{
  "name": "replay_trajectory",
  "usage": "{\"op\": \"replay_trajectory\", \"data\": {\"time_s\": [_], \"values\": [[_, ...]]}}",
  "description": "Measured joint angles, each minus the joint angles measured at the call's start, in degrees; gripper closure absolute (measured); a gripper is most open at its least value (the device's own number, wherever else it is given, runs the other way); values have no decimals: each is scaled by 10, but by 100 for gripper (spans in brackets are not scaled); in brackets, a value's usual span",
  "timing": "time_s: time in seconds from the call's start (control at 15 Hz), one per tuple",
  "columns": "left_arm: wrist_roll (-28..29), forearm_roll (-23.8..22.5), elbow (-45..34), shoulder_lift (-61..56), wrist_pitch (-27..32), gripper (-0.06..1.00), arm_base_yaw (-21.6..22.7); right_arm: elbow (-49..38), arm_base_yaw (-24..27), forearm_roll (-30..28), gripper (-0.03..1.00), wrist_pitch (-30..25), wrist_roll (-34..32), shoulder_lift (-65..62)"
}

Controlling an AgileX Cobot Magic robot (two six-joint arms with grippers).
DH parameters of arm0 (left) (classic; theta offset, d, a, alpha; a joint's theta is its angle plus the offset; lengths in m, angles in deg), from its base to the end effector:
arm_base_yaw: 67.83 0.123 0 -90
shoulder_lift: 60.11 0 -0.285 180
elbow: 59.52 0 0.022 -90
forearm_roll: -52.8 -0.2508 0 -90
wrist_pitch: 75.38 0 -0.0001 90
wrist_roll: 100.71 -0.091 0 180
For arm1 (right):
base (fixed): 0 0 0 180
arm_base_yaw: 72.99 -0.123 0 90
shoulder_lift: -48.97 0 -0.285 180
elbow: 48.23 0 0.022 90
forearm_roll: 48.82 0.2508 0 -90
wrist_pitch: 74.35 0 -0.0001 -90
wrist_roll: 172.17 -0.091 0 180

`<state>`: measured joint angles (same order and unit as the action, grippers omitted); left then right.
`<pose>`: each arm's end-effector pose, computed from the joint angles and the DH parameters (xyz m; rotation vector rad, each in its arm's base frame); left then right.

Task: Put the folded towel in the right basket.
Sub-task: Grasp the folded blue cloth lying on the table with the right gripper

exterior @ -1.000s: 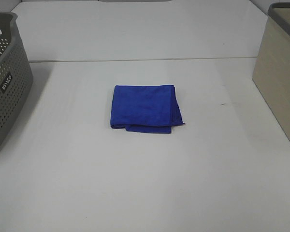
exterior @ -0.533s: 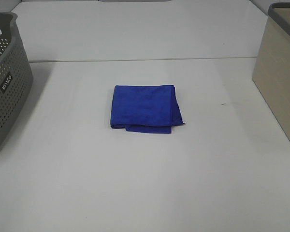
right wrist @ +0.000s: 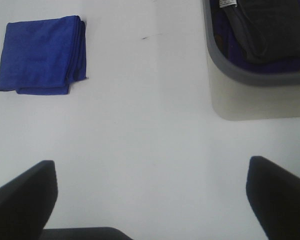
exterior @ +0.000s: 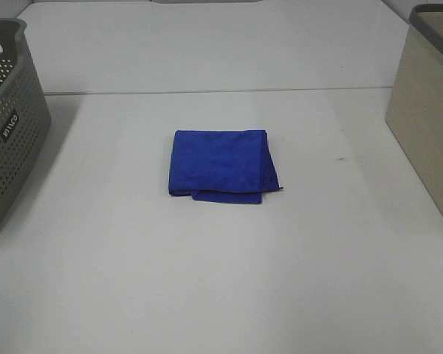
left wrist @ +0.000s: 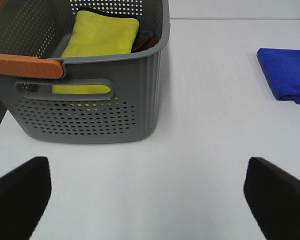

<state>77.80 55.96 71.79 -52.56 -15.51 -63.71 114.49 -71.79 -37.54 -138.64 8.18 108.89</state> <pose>-0.0043 -0.0047 0.2781 -0.0444 2.0248 -0.0039 0.1534 0.0128 0.3769 0.0471 2.4576 0.2438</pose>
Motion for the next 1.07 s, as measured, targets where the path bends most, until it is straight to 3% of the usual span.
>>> {"op": "replay_trajectory", "data": {"time_s": [0.27, 0.4, 0.67, 0.8, 1.07], "values": [[0, 0, 0, 0, 0, -3, 0, 153, 0, 30, -1, -25, 1, 190], [0, 0, 0, 0, 0, -3, 0, 184, -2, 96, -1, -23, 13, 256], [0, 0, 0, 0, 0, -3, 0, 194, -105, 170, -1, 99, 36, 434], [0, 0, 0, 0, 0, -3, 0, 239, -139, 202, -1, 108, 67, 565], [0, 0, 0, 0, 0, -3, 0, 355, -140, 225, -1, 111, 94, 709]]}}
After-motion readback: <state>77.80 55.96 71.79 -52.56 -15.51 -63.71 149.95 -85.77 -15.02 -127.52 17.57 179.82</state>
